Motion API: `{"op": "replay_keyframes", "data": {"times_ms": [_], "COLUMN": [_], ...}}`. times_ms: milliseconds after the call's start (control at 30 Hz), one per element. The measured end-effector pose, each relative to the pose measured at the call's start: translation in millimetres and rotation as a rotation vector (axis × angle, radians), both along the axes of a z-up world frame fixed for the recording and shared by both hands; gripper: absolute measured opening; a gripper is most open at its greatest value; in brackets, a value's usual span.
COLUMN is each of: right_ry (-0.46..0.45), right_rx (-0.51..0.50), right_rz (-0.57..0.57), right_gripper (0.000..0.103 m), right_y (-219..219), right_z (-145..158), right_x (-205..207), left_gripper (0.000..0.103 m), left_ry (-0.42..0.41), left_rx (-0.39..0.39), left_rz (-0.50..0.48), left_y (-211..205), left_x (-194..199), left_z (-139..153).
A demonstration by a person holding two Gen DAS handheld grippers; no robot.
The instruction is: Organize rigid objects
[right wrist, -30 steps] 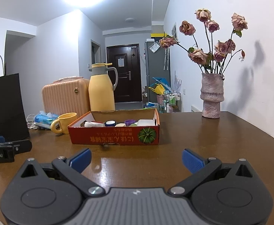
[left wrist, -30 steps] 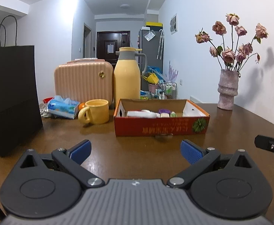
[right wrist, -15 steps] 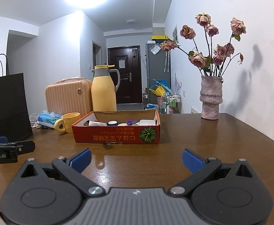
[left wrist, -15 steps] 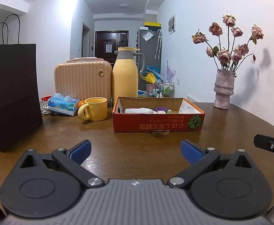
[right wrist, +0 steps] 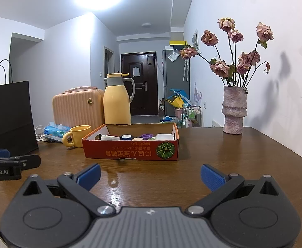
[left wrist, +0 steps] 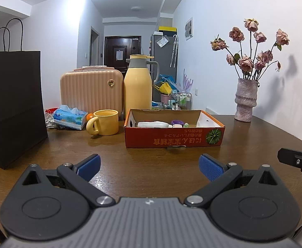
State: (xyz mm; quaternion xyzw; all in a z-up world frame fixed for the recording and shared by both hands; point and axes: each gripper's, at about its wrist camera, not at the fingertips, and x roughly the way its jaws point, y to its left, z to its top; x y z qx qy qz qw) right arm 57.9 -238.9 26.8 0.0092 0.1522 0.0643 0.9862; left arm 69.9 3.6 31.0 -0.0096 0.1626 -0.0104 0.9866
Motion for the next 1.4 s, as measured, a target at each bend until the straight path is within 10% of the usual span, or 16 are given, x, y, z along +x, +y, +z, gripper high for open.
{"op": "replay_keyframes", "data": {"times_ms": [1400], "right_ry": [0.000], "right_rx": [-0.002], "right_rz": [0.001], "right_gripper": [0.103], "right_y": [0.5], "right_z": [-0.7], "right_x": [-0.2], "left_gripper": [0.103], "left_ry": [-0.009], "left_rx": [0.002], "left_rz": [-0.005], "left_y": [-1.0], "left_x": [-3.5], "left_z": [2.7]}}
